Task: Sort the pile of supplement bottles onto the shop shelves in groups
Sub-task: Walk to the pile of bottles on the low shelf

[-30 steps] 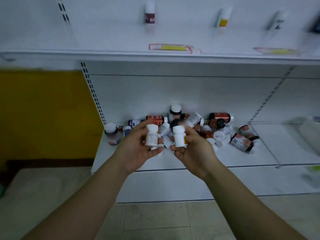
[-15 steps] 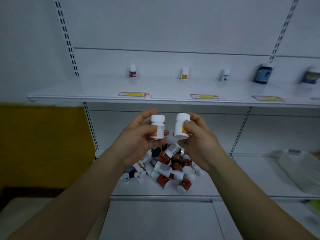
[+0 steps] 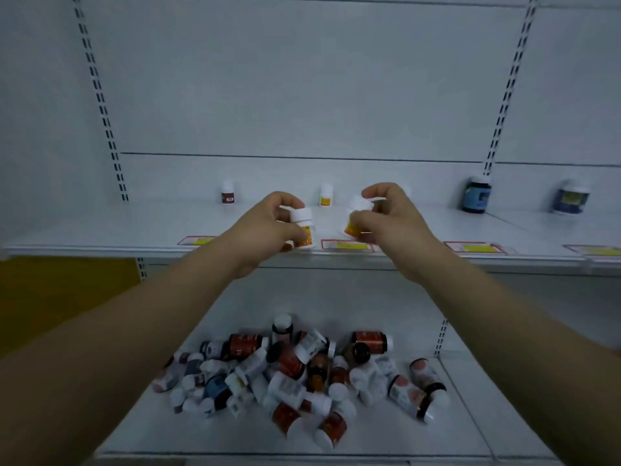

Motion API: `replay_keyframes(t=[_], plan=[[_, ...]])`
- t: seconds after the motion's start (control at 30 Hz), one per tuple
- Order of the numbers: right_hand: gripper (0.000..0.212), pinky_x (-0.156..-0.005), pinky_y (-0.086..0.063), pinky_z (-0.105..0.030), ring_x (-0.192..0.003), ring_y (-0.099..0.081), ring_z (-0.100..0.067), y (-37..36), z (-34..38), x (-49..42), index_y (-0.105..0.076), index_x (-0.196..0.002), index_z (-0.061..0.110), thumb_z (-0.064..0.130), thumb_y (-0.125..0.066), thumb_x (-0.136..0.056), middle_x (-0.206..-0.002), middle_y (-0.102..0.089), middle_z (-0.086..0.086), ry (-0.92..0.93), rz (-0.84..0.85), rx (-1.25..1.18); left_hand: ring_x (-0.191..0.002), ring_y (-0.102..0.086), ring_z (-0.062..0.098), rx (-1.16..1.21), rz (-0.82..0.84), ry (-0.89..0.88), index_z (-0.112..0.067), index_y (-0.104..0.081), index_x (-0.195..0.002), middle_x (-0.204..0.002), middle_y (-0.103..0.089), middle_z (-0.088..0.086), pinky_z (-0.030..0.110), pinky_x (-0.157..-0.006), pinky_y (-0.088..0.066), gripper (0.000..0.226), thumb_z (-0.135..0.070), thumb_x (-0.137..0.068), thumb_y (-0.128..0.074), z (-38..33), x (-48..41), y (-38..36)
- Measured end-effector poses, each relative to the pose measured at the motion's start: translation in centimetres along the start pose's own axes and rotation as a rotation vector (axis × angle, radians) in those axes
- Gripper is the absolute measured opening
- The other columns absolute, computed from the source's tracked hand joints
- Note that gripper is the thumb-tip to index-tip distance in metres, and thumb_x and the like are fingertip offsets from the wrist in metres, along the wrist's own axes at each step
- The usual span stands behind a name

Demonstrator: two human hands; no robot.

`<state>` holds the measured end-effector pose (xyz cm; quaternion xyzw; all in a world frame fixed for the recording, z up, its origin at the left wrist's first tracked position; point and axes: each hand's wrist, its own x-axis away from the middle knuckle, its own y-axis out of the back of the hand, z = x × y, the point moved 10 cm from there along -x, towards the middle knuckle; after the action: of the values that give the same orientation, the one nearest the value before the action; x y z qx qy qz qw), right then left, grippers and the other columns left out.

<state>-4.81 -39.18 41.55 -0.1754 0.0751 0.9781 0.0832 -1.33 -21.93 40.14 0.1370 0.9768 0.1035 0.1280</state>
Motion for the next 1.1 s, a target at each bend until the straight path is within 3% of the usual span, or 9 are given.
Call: replay_keyframes(t=[0.07, 0.17, 0.23, 0.4, 0.63, 0.73, 1.1], plan=[[0.032, -0.08, -0.058, -0.041, -0.069, -0.068, -0.018, 0.2, -1.0, -2.5, -0.049, -0.107, 0.023, 0.004, -0.064, -0.085, -0.093, -0.054, -0.004, -0.015, 0.007, 0.167, -0.078, -0.058, 0.022, -0.201, 0.014, -0.007, -0.023, -0.053, -0.103, -0.1, -0.057, 0.006, 0.04, -0.08, -0.053, 0.04, 0.005, -0.078, -0.067, 0.6, -2.7, -0.2], [0.037, -0.062, -0.051, -0.023, -0.066, -0.063, -0.009, 0.7, -2.5, -6.5, -0.048, -0.113, 0.023, 0.008, -0.066, -0.085, -0.096, -0.058, -0.002, -0.028, 0.002, 0.358, -0.081, -0.057, 0.017, -0.415, 0.052, -0.031, -0.025, -0.05, -0.121, -0.107, -0.054, 0.002, 0.027, -0.074, -0.048, 0.054, -0.004, -0.077, -0.072, 1.5, -6.9, -0.9], [0.038, -0.059, -0.043, -0.018, -0.069, -0.059, -0.005, 0.8, -3.7, -8.7, -0.046, -0.117, 0.024, 0.013, -0.067, -0.087, -0.093, -0.058, 0.003, -0.067, 0.024, 0.47, -0.089, -0.057, 0.018, -0.489, 0.069, -0.051, -0.02, -0.053, -0.121, -0.111, -0.057, 0.002, 0.024, -0.075, -0.044, 0.051, -0.005, -0.076, -0.073, 1.6, -9.6, -1.4], [0.042, -0.075, -0.04, -0.025, -0.09, -0.055, -0.018, 1.0, -6.6, -13.3, -0.045, -0.125, 0.021, 0.022, -0.067, -0.089, -0.108, -0.058, -0.003, -0.095, 0.064, 0.73, -0.071, -0.052, 0.009, -0.588, 0.125, -0.085, -0.02, -0.05, -0.123, -0.1, -0.056, 0.0, 0.015, -0.059, -0.042, 0.047, -0.011, -0.082, -0.071, 2.4, -14.0, -2.9], [0.057, -0.08, -0.039, -0.027, -0.099, -0.053, -0.023, 0.4, -8.9, -18.9, -0.04, -0.133, 0.015, 0.025, -0.069, -0.085, -0.12, -0.058, -0.01, -0.074, 0.095, 0.852, -0.084, -0.058, 0.018, -0.633, 0.048, -0.052, -0.018, -0.054, -0.107, -0.101, -0.065, 0.003, 0.029, -0.075, -0.045, 0.034, -0.02, -0.08, -0.074, 4.3, -18.4, -2.6], [0.052, -0.082, -0.039, -0.028, -0.107, -0.053, -0.026, 0.2, -9.3, -20.8, -0.046, -0.129, 0.01, 0.025, -0.069, -0.085, -0.123, -0.056, -0.011, -0.05, 0.113, 0.935, -0.09, -0.059, 0.021, -0.672, 0.019, -0.023, -0.017, -0.055, -0.109, -0.102, -0.065, 0.004, 0.032, -0.081, -0.047, 0.034, -0.024, -0.081, -0.073, 4.7, -19.7, -2.4], [0.049, -0.081, -0.041, -0.033, -0.106, -0.054, -0.032, -0.1, -10.3, -24.3, -0.041, -0.125, 0.006, 0.022, -0.066, -0.086, -0.119, -0.057, -0.017, 0.048, 0.196, 1.007, -0.098, -0.058, 0.026, -0.822, -0.076, 0.005, -0.01, -0.061, -0.106, -0.107, -0.065, 0.009, 0.031, -0.081, -0.043, 0.03, -0.027, -0.083, -0.069, 5.1, -22.4, -2.8]])
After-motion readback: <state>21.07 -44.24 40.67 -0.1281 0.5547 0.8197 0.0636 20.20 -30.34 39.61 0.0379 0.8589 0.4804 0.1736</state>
